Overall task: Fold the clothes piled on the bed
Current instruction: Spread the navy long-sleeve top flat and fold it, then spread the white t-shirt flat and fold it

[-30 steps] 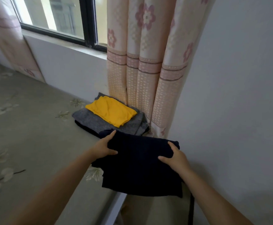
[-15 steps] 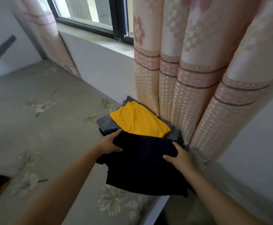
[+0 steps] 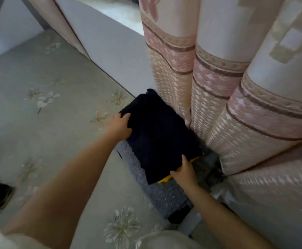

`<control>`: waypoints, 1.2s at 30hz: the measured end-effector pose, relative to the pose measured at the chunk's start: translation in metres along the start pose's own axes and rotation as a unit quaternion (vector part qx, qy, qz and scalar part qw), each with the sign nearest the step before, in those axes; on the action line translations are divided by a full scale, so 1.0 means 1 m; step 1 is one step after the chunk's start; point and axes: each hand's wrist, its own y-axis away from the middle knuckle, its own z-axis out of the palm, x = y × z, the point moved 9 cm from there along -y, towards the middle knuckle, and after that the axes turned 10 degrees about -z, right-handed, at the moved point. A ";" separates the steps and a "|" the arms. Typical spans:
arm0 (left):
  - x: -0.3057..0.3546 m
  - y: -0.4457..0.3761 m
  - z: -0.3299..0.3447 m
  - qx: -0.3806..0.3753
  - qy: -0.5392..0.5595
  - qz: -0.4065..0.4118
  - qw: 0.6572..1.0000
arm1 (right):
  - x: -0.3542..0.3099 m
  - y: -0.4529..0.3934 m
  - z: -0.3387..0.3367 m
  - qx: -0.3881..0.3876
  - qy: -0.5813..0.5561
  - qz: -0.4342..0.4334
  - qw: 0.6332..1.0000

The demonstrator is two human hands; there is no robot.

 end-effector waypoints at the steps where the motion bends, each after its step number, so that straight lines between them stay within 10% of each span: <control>1: 0.007 0.011 0.039 -0.050 -0.012 0.012 0.999 | 0.013 -0.003 0.002 -0.007 0.022 0.026 0.999; 7: 0.038 0.096 0.169 -0.257 0.093 0.025 0.962 | 0.024 -0.013 -0.016 -0.013 0.257 0.023 0.966; 12: 0.003 0.118 0.155 -0.177 0.091 0.010 0.980 | -0.014 -0.008 0.001 -0.012 0.403 -0.072 0.912; 19: -0.149 0.213 0.118 -0.018 0.139 -0.231 0.963 | -0.101 0.052 0.137 -0.163 0.470 -0.356 0.791; 36: -0.417 0.833 0.229 0.101 0.186 -0.703 0.679 | -0.142 0.581 0.492 -0.326 0.456 -0.704 0.436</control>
